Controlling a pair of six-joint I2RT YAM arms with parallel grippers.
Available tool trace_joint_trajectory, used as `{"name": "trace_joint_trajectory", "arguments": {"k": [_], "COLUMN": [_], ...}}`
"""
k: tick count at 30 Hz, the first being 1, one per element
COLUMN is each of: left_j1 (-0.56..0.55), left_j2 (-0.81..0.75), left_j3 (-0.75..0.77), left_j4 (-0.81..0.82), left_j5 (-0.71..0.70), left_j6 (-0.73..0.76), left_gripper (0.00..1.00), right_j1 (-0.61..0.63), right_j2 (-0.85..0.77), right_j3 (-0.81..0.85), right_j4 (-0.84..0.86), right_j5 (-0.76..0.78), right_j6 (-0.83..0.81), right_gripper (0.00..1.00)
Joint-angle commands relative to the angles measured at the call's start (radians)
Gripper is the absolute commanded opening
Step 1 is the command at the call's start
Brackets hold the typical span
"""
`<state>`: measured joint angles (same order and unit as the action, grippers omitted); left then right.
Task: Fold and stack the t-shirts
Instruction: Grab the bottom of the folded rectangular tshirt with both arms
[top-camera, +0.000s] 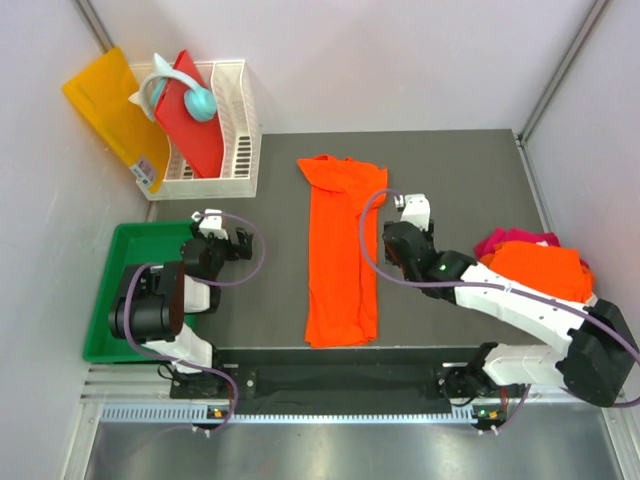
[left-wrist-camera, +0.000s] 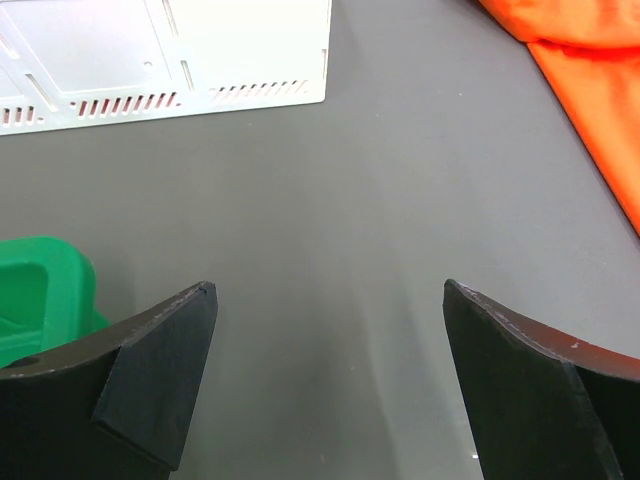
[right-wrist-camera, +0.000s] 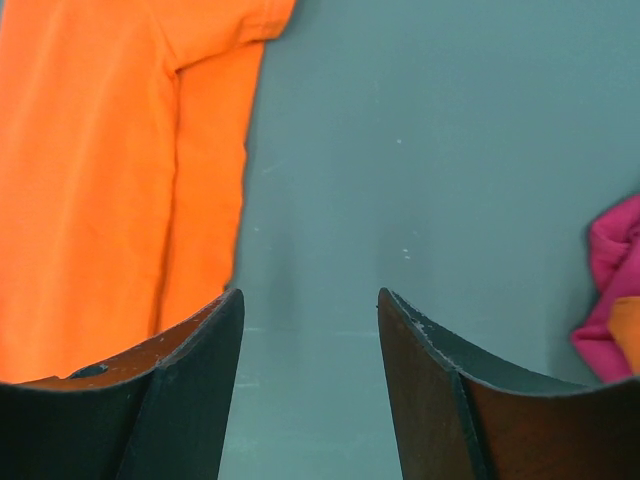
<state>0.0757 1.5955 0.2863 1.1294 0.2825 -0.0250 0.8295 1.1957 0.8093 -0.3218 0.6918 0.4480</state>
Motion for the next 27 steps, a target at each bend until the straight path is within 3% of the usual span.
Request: {"name": "trace_joint_trajectory", "arguments": {"k": [1,5,8,10,11,12,14,16,17,18,19,21,24,27], "left_j1": [-0.008,-0.034,-0.071,-0.151,-0.177,-0.210,-0.322,-0.413,-0.428,-0.436,-0.444,-0.455,-0.505,-0.545], "left_j2": [0.003,-0.003,-0.025,-0.101,-0.115,-0.120,-0.123,-0.131,-0.131,-0.124,-0.105,-0.083,-0.112,-0.247], "left_j3": [0.010,0.001,0.026,0.080,0.176,0.213,0.289,0.364,0.476,0.543,0.653,0.695,0.659,0.564], "left_j4": [0.055,0.058,-0.002,-0.148,-0.356,-0.396,-0.459,-0.622,-0.737,-1.037,-1.176,-1.348,-1.390,-1.382], "left_j5": [-0.028,-0.074,-0.370,-0.488,-0.521,-0.624,-0.699,-0.820,-0.842,-0.836,-0.782,-0.729,-0.718,-0.795], "left_j6": [0.002,0.013,-0.022,-0.001,0.005,0.061,0.123,0.084,0.026,-0.172,-0.249,-0.303,-0.345,-0.412], "left_gripper": [0.99,0.99,0.99,0.99,0.99,0.99,0.99,0.99,0.99,0.99,0.99,0.99,0.99,0.99], "right_j1": [-0.030,-0.053,-0.058,-0.058,-0.058,-0.058,-0.059,-0.059,-0.058,-0.058,-0.059,-0.059,-0.061,-0.058], "right_j2": [-0.022,-0.038,-0.025,-0.019,-0.016,-0.016,-0.019,-0.024,-0.037,-0.047,-0.054,-0.084,-0.105,-0.111], "right_j3": [0.076,0.047,0.036,0.048,0.053,0.054,0.059,0.060,0.053,0.047,0.038,0.008,-0.016,-0.028], "right_j4": [-0.039,-0.017,-0.007,-0.006,-0.005,-0.005,-0.002,-0.005,-0.005,-0.003,-0.002,0.006,0.012,0.010], "right_j5": [0.023,-0.006,-0.028,-0.028,-0.026,-0.023,-0.025,-0.025,-0.023,-0.023,-0.020,-0.020,-0.018,-0.018], "right_j6": [-0.066,-0.057,-0.042,-0.037,-0.037,-0.041,-0.043,-0.039,-0.035,-0.028,-0.025,-0.015,-0.003,0.008], "right_gripper": [0.57,0.57,0.57,0.56,0.57,0.57,0.57,0.57,0.56,0.57,0.57,0.57,0.57,0.57]}}
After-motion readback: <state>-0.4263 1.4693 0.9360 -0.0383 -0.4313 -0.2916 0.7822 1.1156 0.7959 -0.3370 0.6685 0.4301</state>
